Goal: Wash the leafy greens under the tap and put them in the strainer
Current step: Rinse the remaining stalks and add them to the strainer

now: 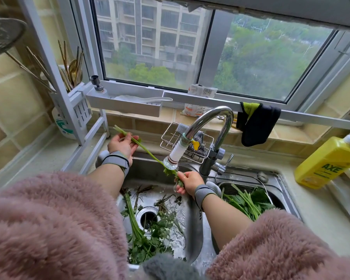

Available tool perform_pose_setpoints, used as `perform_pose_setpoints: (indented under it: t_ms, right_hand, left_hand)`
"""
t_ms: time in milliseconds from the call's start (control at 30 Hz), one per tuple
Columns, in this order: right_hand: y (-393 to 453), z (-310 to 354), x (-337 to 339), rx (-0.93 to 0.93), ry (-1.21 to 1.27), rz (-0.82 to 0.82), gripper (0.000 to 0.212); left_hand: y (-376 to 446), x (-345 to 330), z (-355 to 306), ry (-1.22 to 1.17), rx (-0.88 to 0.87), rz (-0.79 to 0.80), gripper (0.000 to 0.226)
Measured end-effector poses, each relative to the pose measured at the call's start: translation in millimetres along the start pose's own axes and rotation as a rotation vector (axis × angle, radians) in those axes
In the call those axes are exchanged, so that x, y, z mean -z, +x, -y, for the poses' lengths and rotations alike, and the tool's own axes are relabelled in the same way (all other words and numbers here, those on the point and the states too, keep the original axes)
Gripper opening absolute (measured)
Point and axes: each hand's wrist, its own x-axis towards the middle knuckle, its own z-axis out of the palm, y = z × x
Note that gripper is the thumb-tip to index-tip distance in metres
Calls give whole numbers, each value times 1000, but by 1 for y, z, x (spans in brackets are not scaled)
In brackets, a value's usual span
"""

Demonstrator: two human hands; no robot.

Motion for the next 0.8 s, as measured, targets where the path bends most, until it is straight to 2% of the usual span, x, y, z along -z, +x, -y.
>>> perform_pose_setpoints:
  t_ms: [67, 200, 467, 667, 800]
  right_hand:
    - [1, 0, -1, 4, -9, -12, 26]
    - [2, 1, -5, 21, 76, 45, 14]
    - [8, -3, -8, 14, 98, 63, 37]
    - [2, -3, -2, 39, -245, 112, 52]
    - [-4, 11, -9, 106, -94, 117, 54]
  left_hand:
    - [-1, 0, -2, -9, -8, -2, 18]
    - [0, 0, -3, -10, -13, -13, 21]
    - [1, 6, -8, -10, -18, -30, 13]
    - [-4, 4, 1, 51, 36, 13, 11]
    - [-17, -1, 20, 147, 150, 131, 11]
